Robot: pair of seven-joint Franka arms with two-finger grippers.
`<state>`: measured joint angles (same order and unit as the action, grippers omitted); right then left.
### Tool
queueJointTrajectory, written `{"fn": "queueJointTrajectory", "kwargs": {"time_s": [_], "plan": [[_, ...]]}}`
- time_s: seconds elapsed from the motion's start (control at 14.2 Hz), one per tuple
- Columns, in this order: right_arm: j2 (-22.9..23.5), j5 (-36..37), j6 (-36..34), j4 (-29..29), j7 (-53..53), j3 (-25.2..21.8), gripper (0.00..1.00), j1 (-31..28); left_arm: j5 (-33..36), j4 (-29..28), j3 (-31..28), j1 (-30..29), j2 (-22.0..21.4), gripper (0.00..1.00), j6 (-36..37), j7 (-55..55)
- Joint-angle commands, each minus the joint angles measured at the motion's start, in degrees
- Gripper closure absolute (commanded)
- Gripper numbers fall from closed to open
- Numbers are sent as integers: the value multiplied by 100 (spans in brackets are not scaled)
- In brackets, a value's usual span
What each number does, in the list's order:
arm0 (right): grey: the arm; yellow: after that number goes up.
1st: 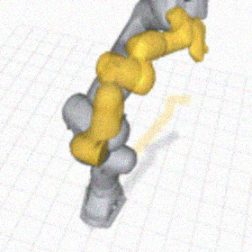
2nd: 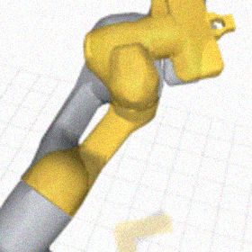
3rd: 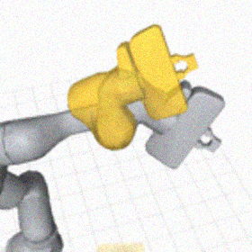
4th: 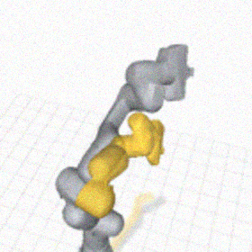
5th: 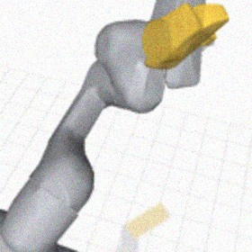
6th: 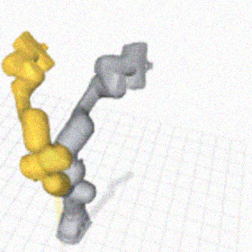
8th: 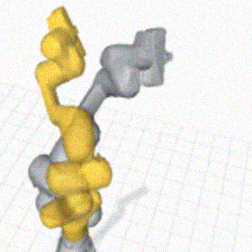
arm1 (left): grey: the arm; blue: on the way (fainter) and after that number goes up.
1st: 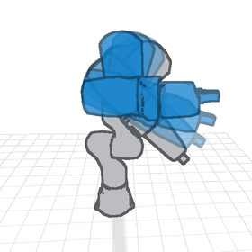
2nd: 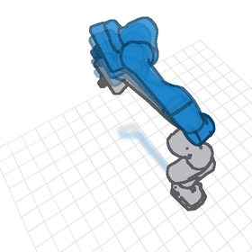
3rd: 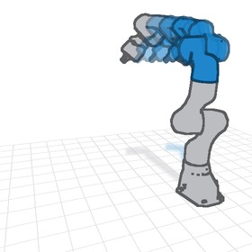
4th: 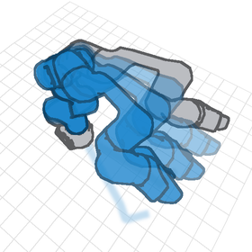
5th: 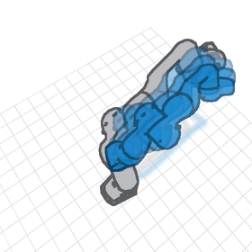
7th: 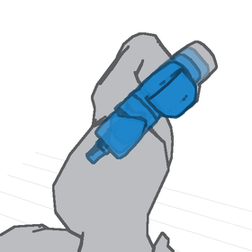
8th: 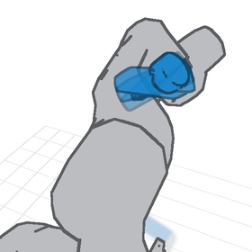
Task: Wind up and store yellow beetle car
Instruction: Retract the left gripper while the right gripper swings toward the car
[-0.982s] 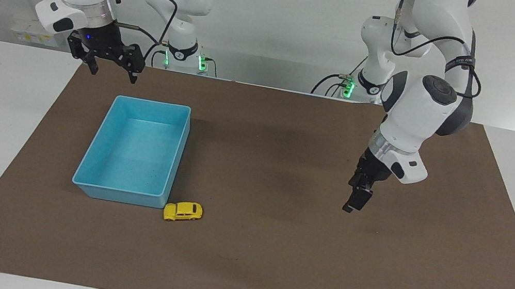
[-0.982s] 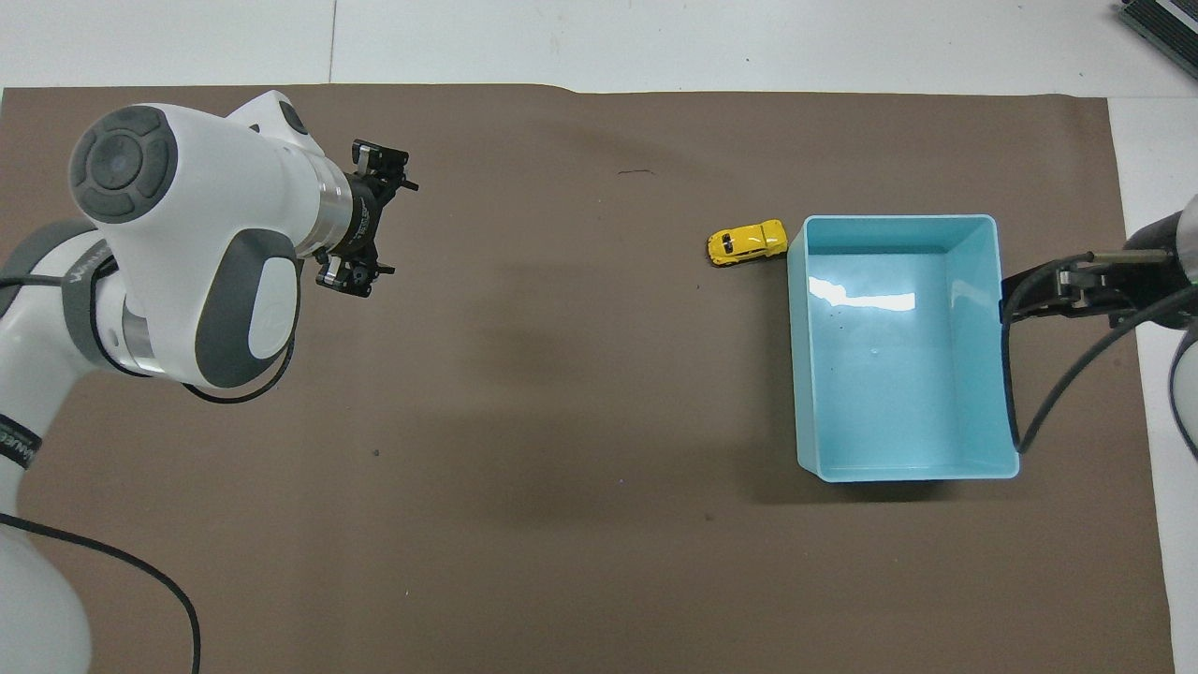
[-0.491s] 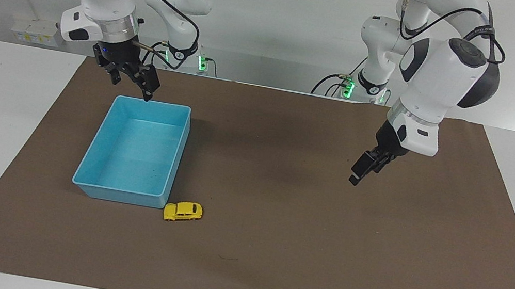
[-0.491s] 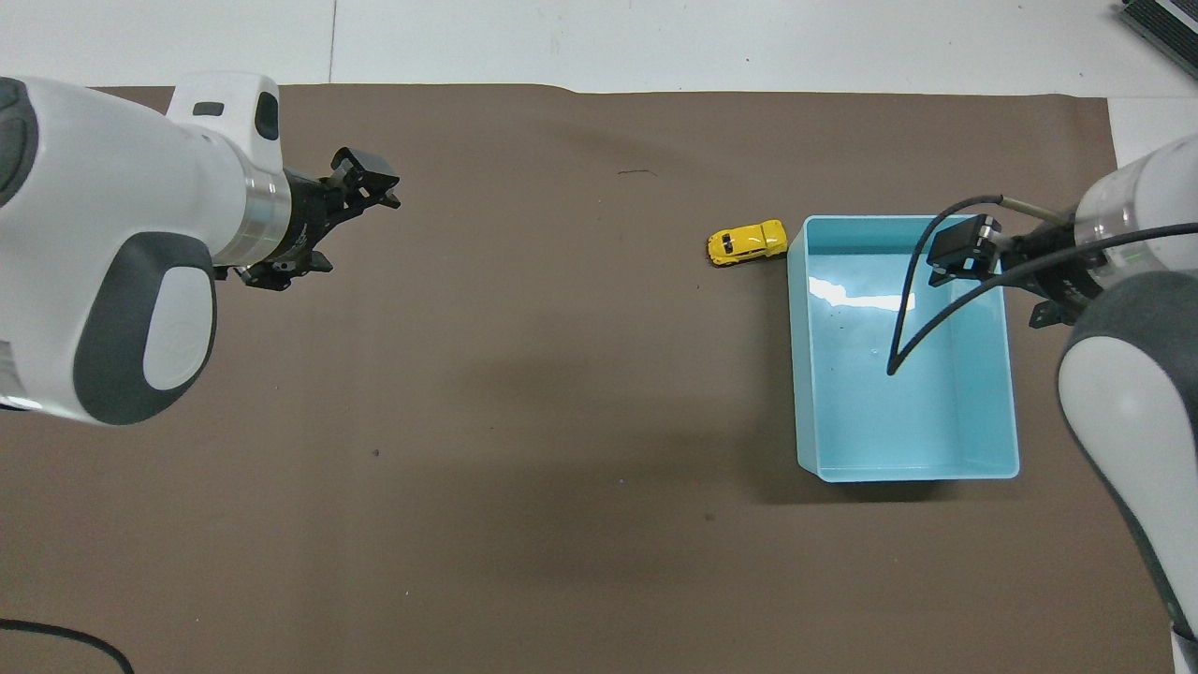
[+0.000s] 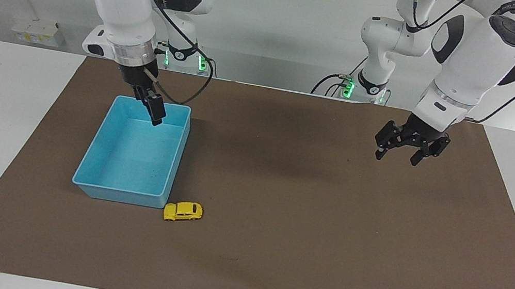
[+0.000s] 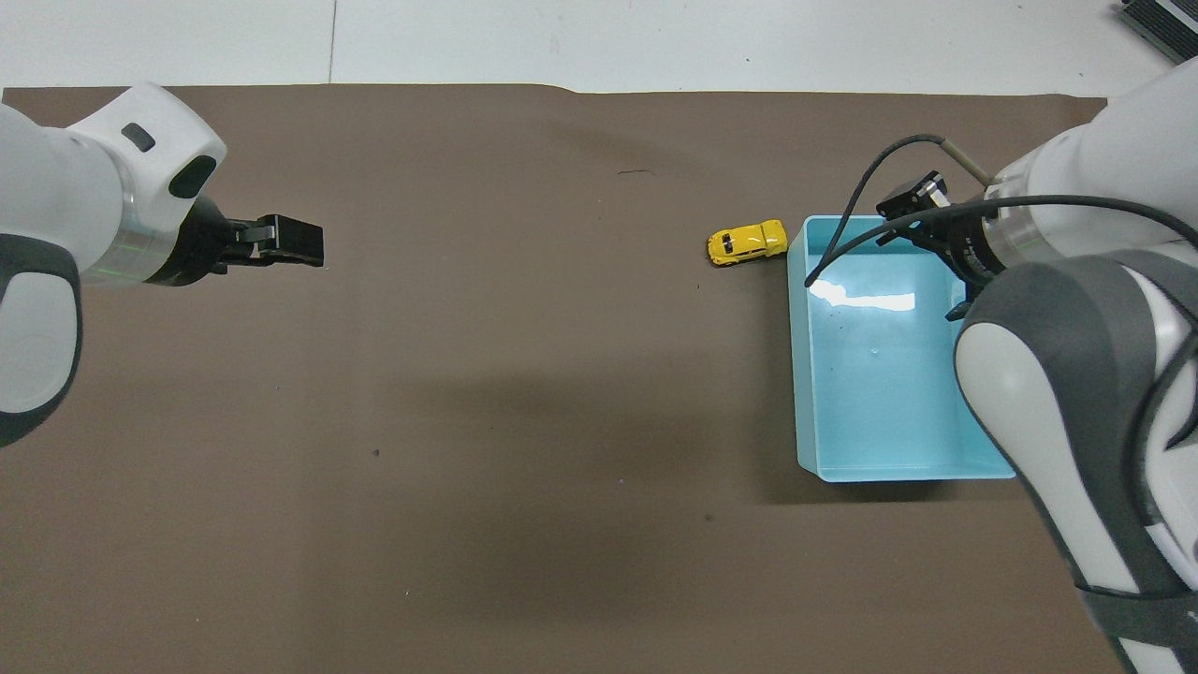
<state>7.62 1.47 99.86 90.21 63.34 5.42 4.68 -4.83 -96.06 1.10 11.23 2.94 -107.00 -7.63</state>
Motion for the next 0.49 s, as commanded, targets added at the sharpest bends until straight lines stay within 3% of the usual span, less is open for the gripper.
{"fn": "queueJointTrajectory", "kwargs": {"time_s": [0.0,0.42], "plan": [[186,28,314,31,983,11,0,112,437,-219,66,-94,-214,0,241,822],[688,2,1061,5,2699,11,0,305,466,-229,57,-375,-758,0,820,1712]]}}
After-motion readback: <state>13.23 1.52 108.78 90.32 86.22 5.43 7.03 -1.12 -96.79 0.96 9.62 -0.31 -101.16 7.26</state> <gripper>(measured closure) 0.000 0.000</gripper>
